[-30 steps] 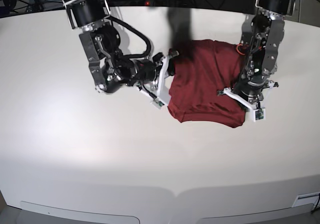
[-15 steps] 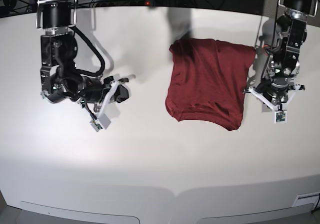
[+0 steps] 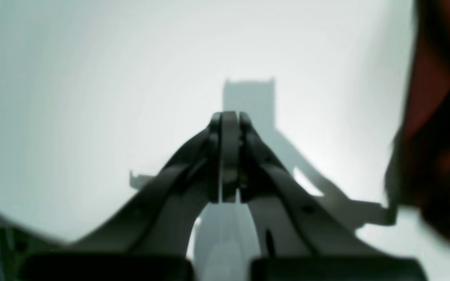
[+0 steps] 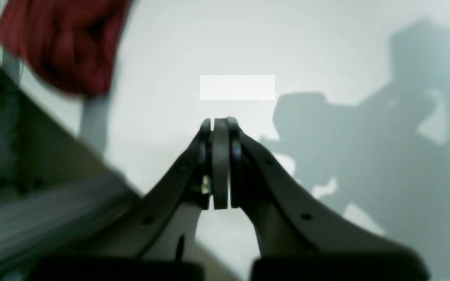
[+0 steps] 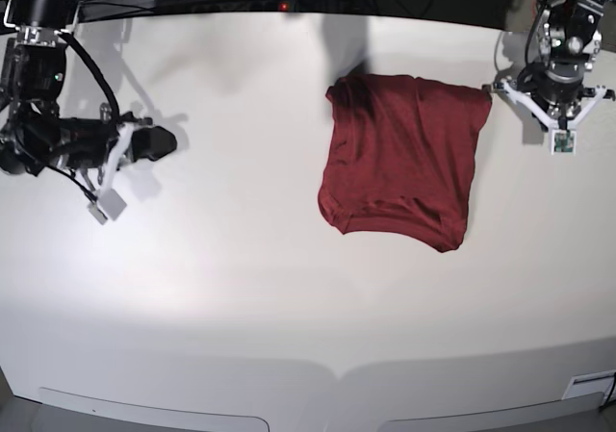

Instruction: Fold the T-shirt properly

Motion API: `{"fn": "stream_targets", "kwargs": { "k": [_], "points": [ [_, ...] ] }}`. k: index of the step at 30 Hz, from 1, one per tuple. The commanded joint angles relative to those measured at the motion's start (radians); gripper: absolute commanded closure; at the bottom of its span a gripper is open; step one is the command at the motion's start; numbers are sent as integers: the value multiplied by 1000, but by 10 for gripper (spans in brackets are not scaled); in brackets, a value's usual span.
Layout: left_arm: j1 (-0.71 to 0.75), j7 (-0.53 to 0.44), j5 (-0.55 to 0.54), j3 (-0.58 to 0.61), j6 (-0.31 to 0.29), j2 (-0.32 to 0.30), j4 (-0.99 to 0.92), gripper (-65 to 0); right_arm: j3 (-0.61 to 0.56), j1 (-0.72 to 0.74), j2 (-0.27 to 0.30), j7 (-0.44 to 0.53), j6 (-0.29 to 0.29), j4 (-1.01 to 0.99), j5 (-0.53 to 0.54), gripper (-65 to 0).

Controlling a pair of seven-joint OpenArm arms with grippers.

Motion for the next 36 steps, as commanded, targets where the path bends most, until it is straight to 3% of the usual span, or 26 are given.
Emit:
{"fn": "stream_targets", "kwargs": {
  "k": [1,5,10,22,27,36],
  "points": [
    [19,-28,15,-29,14,-18,34,0,35,-1,29,18,2,17,65,0],
    [137,-28,15,-74,11,-18,85,0,135,-91,64,18,2,18,234,0],
    [285,-30,16,-85,11,-17,109,0,246,-219,70,18,2,18,344,0],
    [552,-116,16,-85,11,-14,104,0,351,-547,62,18,2,17,342,0],
    [605,-157,16,-84,-10,23,49,0,351,-638,-13,18,2,16,189,0],
    [615,-343,17,-84,-225,145,-240,0,351,-727,-187,18,2,5,-136,0]
  ]
}}
